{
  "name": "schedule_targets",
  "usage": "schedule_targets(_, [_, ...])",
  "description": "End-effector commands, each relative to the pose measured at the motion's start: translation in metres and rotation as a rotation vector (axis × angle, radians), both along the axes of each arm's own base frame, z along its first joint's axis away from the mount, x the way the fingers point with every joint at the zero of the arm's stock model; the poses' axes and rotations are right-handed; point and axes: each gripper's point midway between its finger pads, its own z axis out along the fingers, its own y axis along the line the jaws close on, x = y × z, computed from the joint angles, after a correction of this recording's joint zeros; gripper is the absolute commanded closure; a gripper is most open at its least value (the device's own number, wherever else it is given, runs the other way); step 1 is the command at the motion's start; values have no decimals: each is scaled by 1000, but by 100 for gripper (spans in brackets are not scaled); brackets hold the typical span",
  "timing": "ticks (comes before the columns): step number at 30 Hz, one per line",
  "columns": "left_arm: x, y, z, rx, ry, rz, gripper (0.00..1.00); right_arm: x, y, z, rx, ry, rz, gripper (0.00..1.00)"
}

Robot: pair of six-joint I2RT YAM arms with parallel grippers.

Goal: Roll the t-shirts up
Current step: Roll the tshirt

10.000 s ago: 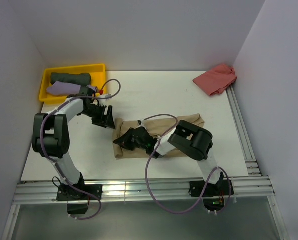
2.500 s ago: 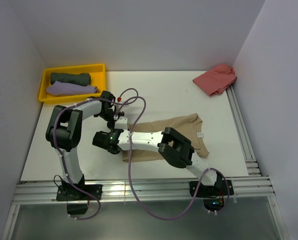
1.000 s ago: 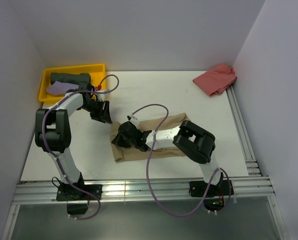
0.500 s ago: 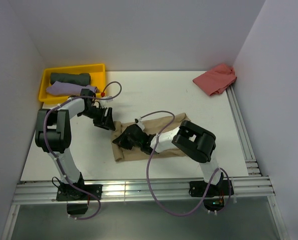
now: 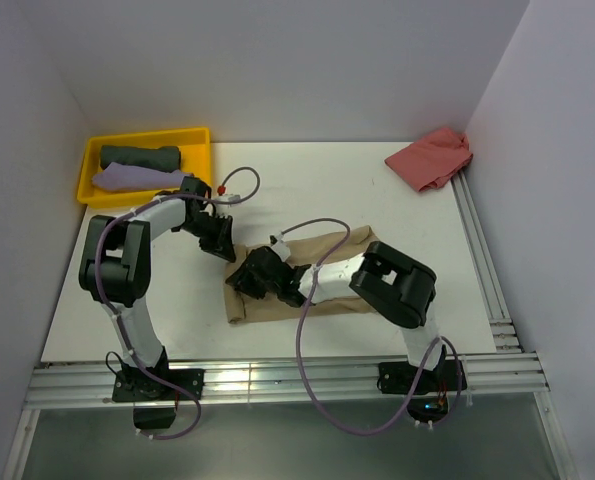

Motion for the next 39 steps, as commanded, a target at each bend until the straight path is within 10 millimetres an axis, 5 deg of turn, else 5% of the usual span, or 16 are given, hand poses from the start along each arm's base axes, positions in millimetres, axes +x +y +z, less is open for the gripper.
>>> schedule_targets(1, [12,-2,0,53,-42,20,94,-1,-23,3,-193,-47,-24,57])
schedule_targets(9, [13,-1,-2,84,-49,25,98,-13,-23,38,-353,-142,-35,55])
schedule_targets(15, [13,-2,-2,87,-49,23,97,-35,-27,29,-448,-126,-17,59])
schedule_targets(25, [15,-5,0,85,-60,18,95,-59,-50,8,-507,-68,-49,80])
schedule_targets(27, [16,-6,2,80,-65,15,90,-63,-54,0,-504,-51,-51,84])
schedule_targets(32, [16,-19,24,-12,-95,-29,51,-69,-55,-14,-496,-14,-50,92])
schedule_targets(39, [16,-20,53,-151,-111,-49,35,-72,-63,-33,-456,38,-53,100])
